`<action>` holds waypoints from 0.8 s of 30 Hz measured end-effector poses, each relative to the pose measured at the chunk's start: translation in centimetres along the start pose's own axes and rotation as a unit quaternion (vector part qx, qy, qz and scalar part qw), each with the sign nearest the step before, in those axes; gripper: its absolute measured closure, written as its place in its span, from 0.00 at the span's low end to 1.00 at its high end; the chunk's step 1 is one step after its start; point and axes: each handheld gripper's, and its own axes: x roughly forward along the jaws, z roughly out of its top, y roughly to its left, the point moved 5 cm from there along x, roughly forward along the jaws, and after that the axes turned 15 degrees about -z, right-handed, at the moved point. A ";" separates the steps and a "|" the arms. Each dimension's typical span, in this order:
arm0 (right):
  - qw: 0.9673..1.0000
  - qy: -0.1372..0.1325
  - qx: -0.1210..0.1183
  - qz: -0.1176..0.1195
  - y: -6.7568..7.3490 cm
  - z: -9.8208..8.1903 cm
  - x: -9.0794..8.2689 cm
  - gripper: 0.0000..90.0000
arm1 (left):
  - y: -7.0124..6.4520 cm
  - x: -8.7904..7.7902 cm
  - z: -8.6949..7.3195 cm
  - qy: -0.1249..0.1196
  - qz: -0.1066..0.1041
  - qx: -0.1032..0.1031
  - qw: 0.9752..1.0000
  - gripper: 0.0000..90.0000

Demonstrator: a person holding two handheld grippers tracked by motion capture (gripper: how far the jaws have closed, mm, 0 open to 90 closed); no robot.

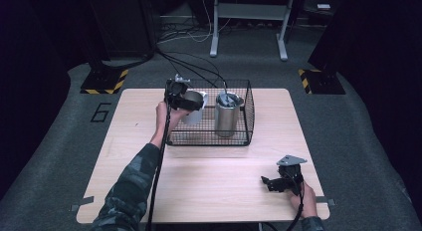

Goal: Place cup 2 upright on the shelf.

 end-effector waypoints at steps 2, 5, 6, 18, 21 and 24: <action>1.000 0.000 0.000 0.000 0.0 0.0 0.0 0.00 | 0.1 0.3 -0.2 0.005 0.001 -0.002 1.000 0.06; 1.000 0.000 0.001 0.000 0.0 0.0 0.0 0.00 | 0.3 0.6 -0.4 0.008 0.001 -0.007 1.000 0.06; 1.000 0.000 0.001 0.000 0.0 0.0 0.0 0.00 | 0.4 0.8 -0.6 0.009 0.002 -0.008 1.000 0.06; 1.000 0.000 -0.002 0.000 0.0 0.0 0.0 0.00 | 0.8 1.8 -1.1 0.025 0.000 -0.017 1.000 0.06; 1.000 0.000 -0.001 0.000 0.0 0.0 0.0 0.00 | 0.8 2.2 -1.3 0.031 0.003 -0.020 0.999 0.06; 1.000 0.000 -0.001 0.000 0.0 0.0 0.0 0.00 | 0.8 2.5 -1.3 0.035 0.002 -0.018 0.999 0.06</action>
